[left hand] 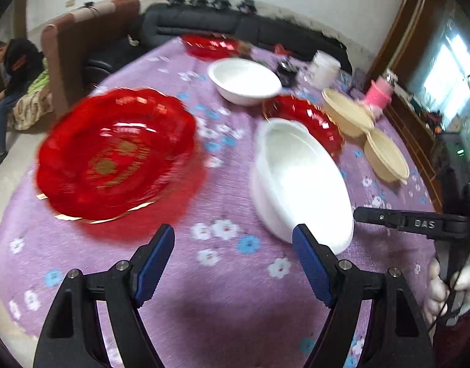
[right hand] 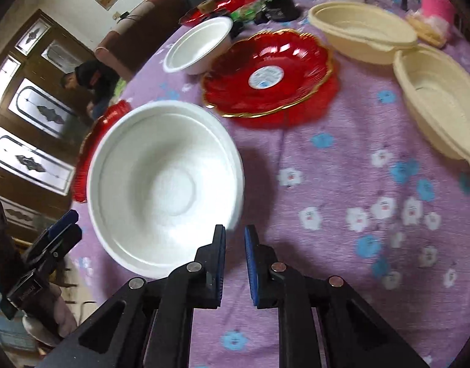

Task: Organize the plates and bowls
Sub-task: 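Carry the white bowl with the right tool over the large red plate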

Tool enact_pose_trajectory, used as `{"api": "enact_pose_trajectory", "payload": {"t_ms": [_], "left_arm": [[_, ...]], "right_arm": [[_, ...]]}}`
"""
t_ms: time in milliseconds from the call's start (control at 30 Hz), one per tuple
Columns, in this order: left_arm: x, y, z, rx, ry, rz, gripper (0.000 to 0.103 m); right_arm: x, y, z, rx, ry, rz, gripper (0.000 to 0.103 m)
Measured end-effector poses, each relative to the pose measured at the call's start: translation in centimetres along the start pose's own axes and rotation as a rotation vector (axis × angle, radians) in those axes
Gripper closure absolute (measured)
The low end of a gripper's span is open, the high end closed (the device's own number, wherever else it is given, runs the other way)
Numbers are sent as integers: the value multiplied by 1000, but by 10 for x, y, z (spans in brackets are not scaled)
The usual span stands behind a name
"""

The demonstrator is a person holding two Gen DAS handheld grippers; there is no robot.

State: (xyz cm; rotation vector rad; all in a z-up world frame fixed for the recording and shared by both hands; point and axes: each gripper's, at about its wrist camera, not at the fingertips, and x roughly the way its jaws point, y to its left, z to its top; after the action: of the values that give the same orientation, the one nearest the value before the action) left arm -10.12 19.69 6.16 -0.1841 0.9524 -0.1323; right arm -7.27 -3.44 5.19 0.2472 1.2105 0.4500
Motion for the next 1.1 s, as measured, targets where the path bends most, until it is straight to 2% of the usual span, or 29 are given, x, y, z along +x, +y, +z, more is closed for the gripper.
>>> {"api": "enact_pose_trajectory", "payload": {"t_ms": [133, 233, 300, 367, 433, 700, 767, 967, 1000, 1033, 1067, 1100], "left_arm": [[27, -9, 11, -4, 51, 3, 24], [38, -11, 18, -12, 64, 5, 24], [44, -11, 21, -20, 78, -7, 24], [52, -8, 22, -44, 100, -24, 24], [56, -6, 23, -64, 111, -34, 24], [61, 1, 20, -121, 123, -88, 24], [64, -1, 22, -119, 131, -87, 24], [82, -11, 28, -126, 163, -105, 25], [82, -13, 29, -128, 157, -102, 29], [83, -14, 30, -133, 161, -111, 43], [84, -15, 29, -133, 171, -118, 55], [83, -16, 29, -130, 177, -121, 59]], "right_arm": [[2, 3, -1, -9, -42, 14, 86], [3, 8, 2, -6, -85, 34, 80], [2, 3, 7, 3, -125, 46, 73], [1, 0, 12, 30, -157, 60, 54], [3, -6, 14, 53, -176, 82, 46], [-1, -27, 14, 147, -272, 83, 46], [0, -30, 13, 155, -269, 110, 46], [20, -15, 14, 79, -224, 88, 46], [25, -11, 14, 65, -215, 81, 46], [29, -9, 14, 57, -208, 77, 46], [32, -6, 14, 50, -202, 73, 53], [34, -4, 13, 44, -196, 73, 60]]}}
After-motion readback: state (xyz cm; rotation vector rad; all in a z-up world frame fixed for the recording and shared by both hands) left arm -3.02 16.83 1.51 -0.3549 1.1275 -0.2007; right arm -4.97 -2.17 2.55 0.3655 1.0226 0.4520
